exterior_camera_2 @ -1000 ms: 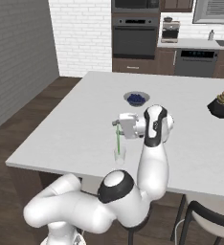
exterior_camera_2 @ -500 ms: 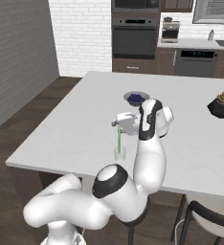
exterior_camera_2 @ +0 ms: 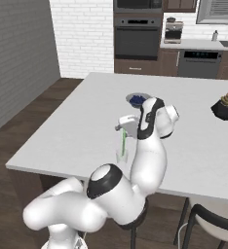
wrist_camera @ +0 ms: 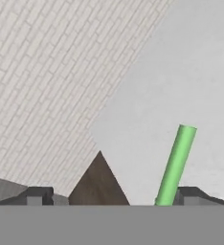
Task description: Take a straw from the drawer in front and place it inside the glass cup on the dining counter.
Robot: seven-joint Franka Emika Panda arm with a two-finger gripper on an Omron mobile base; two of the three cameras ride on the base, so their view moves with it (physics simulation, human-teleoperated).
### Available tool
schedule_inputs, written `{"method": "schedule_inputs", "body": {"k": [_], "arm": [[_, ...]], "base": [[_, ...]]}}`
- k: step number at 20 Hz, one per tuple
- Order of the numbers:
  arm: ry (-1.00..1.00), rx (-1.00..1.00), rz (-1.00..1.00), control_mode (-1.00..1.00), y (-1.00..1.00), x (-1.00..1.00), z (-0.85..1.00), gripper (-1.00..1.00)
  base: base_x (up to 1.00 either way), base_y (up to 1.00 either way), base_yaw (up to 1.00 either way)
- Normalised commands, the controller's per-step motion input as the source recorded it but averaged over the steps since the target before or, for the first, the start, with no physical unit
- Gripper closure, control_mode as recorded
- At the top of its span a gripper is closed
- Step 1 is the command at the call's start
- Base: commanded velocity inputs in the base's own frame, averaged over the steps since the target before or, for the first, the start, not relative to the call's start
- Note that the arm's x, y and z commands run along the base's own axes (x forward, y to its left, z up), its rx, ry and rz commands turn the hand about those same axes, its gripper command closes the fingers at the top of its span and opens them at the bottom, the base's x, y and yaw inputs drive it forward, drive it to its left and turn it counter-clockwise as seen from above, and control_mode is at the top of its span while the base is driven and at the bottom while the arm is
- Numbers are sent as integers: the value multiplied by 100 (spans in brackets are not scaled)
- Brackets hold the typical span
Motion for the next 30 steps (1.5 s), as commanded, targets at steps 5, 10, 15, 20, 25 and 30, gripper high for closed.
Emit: {"method": "schedule_inputs", "body": {"k": [5, 10, 15, 20, 25, 30], "arm": [[0, -6, -4, -100, 0, -42, -14, -100], [0, -12, -6, -100, 2, -8, -20, -100], [-3, -25, -10, -100, 4, 25, -13, -100], [-12, -32, -11, -100, 0, 4, -9, -100], [-14, -33, -12, -100, 0, 0, -9, -100], [-7, -29, -10, -100, 7, 0, -14, -100]], "base": [[0, 0, 0], [0, 0, 0], [0, 0, 0], [0, 0, 0], [0, 0, 0], [0, 0, 0]]}}
